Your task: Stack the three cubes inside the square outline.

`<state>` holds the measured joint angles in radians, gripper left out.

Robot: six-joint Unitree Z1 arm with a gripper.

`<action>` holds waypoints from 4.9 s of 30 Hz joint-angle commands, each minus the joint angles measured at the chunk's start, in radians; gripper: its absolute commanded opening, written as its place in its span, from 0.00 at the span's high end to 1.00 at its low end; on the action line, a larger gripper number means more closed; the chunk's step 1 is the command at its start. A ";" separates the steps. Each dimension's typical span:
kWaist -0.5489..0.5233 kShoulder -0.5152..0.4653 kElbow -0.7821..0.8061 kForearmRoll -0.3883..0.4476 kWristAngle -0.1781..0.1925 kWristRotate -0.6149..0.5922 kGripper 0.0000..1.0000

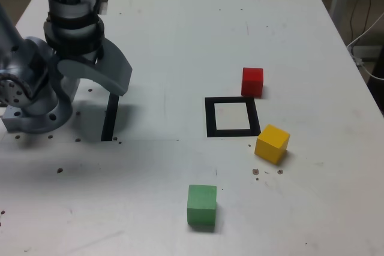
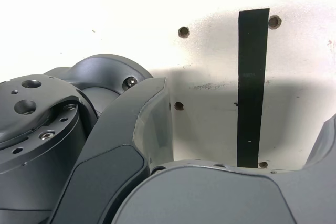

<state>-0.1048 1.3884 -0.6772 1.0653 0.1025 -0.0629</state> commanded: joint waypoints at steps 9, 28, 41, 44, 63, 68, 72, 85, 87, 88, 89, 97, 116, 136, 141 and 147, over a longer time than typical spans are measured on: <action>-0.002 0.000 -0.002 -0.024 0.004 -0.001 0.03; 0.050 0.146 -0.414 0.167 0.031 0.049 0.03; 0.144 0.447 -0.867 0.291 -0.012 0.183 0.03; 0.151 0.517 -0.945 0.307 -0.010 0.194 0.03; 0.195 0.788 -1.113 0.314 0.013 0.229 0.05; 0.200 0.805 -1.106 0.305 0.029 0.229 0.06; 0.200 0.824 -1.096 0.280 0.024 0.231 0.09; 0.204 0.831 -1.048 0.214 0.021 0.240 0.35; 0.202 0.824 -1.048 0.212 0.022 0.244 0.38; 0.202 0.821 -1.048 0.211 0.023 0.246 0.40; 0.202 0.819 -1.048 0.209 0.023 0.249 0.42; 0.202 0.816 -1.025 0.149 0.006 0.267 0.48; 0.169 0.707 -0.931 0.111 0.006 0.252 0.69; -0.021 0.562 -0.629 -0.059 -0.061 0.050 0.69; -0.021 0.596 -0.674 -0.052 -0.059 0.049 0.68; -0.021 0.628 -0.714 -0.039 -0.054 0.049 0.68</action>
<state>-0.1260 2.0081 -1.3845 1.0223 0.0464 -0.0116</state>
